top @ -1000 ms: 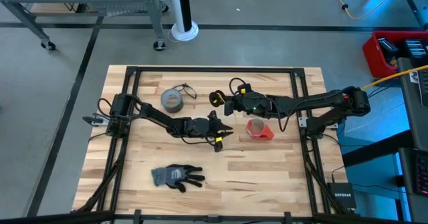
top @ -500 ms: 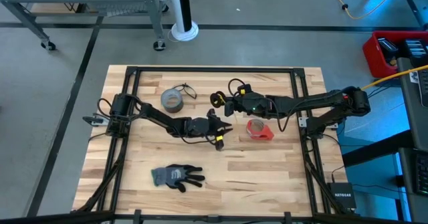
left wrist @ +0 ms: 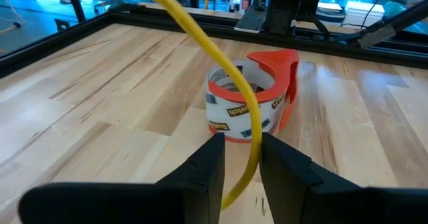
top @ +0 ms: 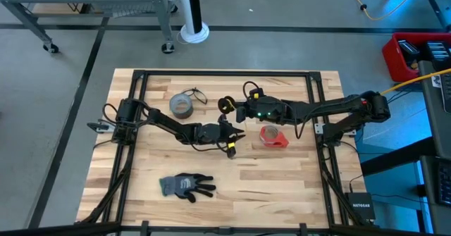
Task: Coil cords
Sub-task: Coil the yellow wire onto the spool
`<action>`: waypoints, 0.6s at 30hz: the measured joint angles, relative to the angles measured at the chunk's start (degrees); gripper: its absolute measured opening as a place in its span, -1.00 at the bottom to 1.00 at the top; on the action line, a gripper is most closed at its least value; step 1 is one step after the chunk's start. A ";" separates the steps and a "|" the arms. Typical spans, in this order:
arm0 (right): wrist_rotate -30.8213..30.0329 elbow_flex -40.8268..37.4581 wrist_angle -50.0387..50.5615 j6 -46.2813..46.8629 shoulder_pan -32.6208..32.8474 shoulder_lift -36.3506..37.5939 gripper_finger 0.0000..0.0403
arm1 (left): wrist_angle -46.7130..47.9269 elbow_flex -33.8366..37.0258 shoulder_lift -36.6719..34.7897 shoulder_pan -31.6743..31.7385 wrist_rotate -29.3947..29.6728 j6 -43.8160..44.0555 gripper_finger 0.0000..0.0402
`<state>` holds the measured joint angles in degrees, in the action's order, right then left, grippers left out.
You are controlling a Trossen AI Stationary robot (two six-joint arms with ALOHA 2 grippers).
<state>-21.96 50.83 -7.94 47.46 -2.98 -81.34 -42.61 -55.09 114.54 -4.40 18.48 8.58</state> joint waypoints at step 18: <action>1.08 0.00 7.10 -0.01 -0.04 1.78 -0.97 | 9.31 0.02 -0.07 0.24 -1.43 18.09 -0.98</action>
<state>-20.88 50.83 -0.84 47.46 -3.03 -79.56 -33.30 -55.07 114.48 -4.16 17.05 26.67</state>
